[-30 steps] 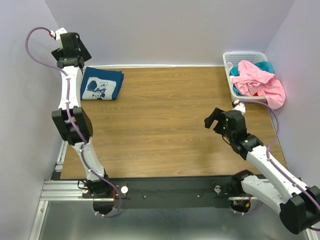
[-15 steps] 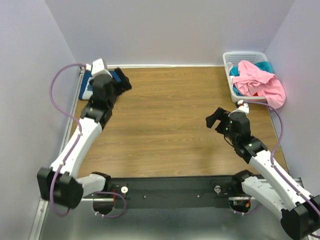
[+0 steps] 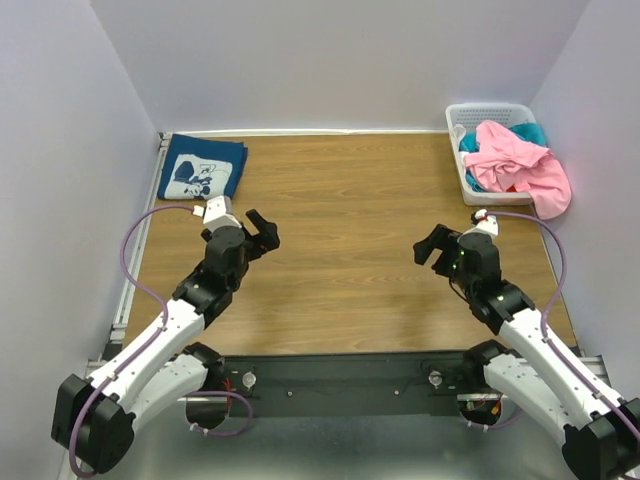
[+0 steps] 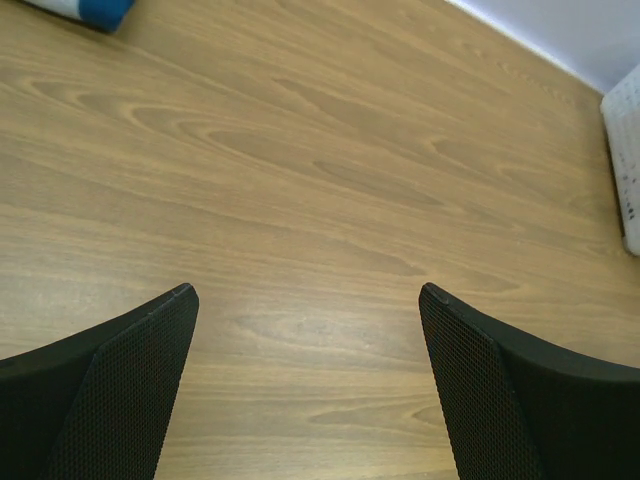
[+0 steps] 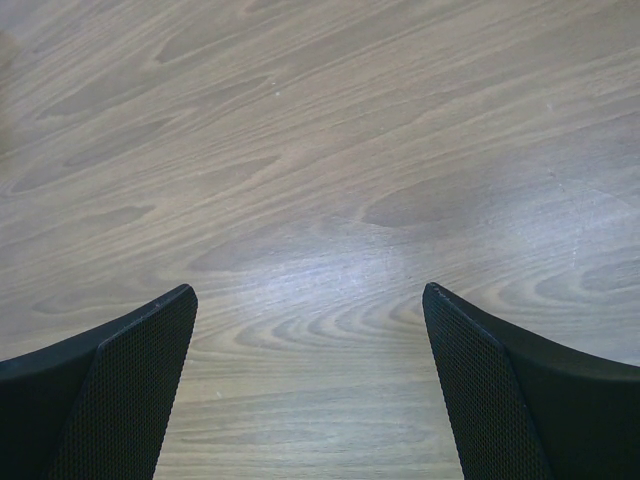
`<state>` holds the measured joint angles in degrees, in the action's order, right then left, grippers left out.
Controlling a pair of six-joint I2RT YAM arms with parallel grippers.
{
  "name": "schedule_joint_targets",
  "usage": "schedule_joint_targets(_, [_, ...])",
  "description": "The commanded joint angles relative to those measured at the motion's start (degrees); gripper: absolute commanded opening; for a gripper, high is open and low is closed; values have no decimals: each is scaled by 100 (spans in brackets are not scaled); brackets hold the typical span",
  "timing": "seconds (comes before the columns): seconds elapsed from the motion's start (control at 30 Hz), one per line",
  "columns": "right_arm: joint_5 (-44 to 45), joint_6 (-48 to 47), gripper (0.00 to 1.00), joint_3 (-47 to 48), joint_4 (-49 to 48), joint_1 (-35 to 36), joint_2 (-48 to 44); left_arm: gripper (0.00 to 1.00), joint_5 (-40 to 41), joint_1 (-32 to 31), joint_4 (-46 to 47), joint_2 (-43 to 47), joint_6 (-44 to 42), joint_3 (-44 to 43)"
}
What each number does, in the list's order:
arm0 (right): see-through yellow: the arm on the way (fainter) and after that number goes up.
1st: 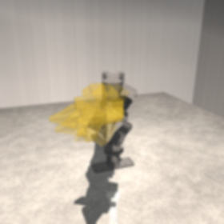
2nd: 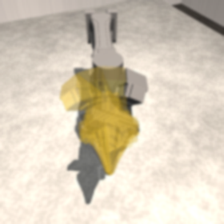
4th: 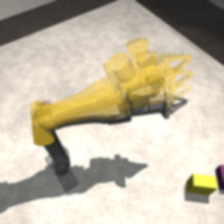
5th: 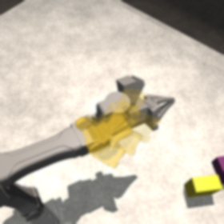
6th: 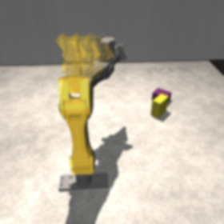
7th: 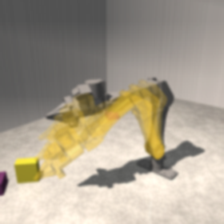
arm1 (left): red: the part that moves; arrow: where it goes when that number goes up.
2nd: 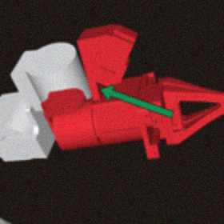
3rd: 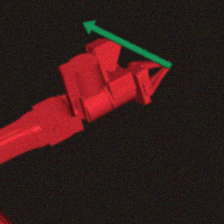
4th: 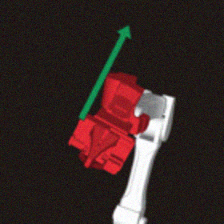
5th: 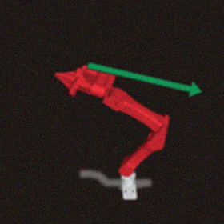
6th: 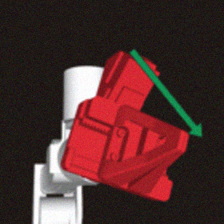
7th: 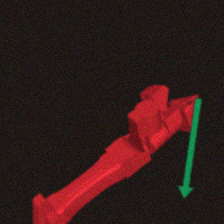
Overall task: Fold and stack the t-shirts
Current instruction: Reset both grippers
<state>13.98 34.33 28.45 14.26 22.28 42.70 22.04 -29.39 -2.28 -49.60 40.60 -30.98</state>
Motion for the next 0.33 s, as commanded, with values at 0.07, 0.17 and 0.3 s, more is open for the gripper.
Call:
schedule_joint_targets(0.07, [193,-84,100,3,59,-13,-86,98,582,-23,237,460,150,-136])
schedule_joint_targets(0.17, [210,-75,100,-41,33,-13,-121,98,582,-23,237,557,89,-136])
schedule_joint_targets(0.3, [202,-93,100,-94,-20,-14,-305,98,468,-23,255,697,53,-101])
